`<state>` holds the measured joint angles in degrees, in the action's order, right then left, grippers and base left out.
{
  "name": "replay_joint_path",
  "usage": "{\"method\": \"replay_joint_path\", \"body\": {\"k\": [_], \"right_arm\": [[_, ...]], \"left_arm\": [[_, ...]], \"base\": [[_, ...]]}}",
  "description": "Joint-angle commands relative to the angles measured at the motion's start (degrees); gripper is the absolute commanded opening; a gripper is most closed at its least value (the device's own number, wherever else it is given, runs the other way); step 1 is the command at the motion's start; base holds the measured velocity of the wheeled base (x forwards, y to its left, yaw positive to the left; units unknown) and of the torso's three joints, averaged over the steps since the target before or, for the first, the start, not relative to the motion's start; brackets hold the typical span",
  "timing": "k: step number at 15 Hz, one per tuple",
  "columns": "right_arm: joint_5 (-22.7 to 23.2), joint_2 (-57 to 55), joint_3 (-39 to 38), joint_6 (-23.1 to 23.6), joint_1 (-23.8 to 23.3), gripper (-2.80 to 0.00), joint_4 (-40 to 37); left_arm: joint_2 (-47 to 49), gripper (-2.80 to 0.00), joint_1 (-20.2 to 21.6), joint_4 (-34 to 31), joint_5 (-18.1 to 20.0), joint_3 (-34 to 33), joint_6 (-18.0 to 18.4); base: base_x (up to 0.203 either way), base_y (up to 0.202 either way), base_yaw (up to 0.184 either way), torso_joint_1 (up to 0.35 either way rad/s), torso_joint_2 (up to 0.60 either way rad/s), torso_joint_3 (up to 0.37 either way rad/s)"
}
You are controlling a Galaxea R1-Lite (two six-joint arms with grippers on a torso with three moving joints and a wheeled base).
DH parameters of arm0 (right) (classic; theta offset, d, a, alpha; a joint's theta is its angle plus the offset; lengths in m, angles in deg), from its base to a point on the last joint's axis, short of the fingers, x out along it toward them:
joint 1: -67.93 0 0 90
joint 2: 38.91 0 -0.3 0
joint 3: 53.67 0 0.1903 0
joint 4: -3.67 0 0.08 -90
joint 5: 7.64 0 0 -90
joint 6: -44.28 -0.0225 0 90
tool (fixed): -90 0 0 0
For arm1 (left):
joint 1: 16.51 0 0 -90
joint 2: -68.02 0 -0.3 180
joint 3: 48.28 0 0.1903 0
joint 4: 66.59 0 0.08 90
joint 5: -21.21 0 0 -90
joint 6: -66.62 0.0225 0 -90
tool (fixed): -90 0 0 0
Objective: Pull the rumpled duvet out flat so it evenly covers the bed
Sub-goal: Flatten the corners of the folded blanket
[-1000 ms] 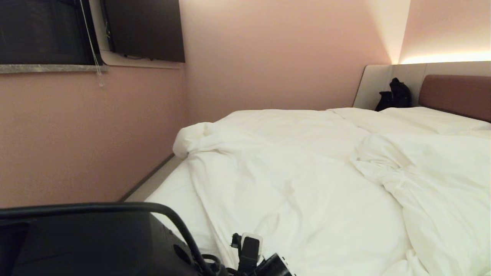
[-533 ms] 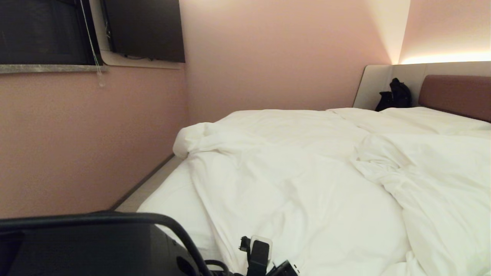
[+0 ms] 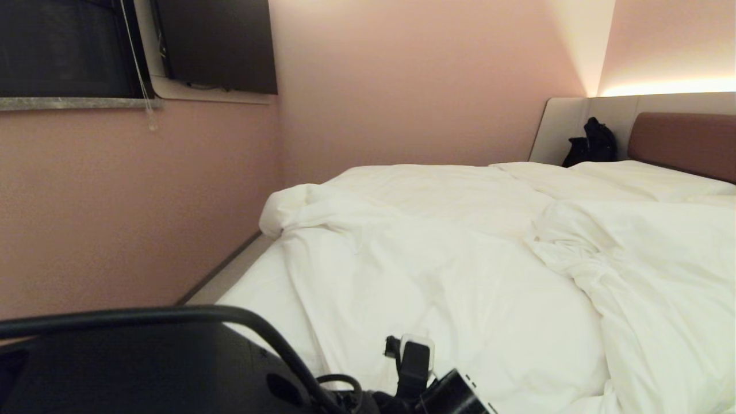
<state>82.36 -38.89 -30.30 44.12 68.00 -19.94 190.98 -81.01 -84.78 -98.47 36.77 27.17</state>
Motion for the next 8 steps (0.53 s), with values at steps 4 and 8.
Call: {"method": "replay_joint_path", "body": {"k": [4,8], "right_arm": [[0.09,-0.02,0.0,-0.02,0.01,-2.8,-0.02],[0.0,-0.02,0.0,-0.02,0.01,-2.8,-0.02]], "left_arm": [[6.21,0.0,7.98,-0.2,-0.24,21.6,7.94],[18.92,-2.8,13.47,-0.51,0.0,47.89,19.5]], "base": [[0.0,0.0,0.0,0.0,0.0,0.0],[0.0,0.0,0.0,0.0,0.0,0.0]]}}
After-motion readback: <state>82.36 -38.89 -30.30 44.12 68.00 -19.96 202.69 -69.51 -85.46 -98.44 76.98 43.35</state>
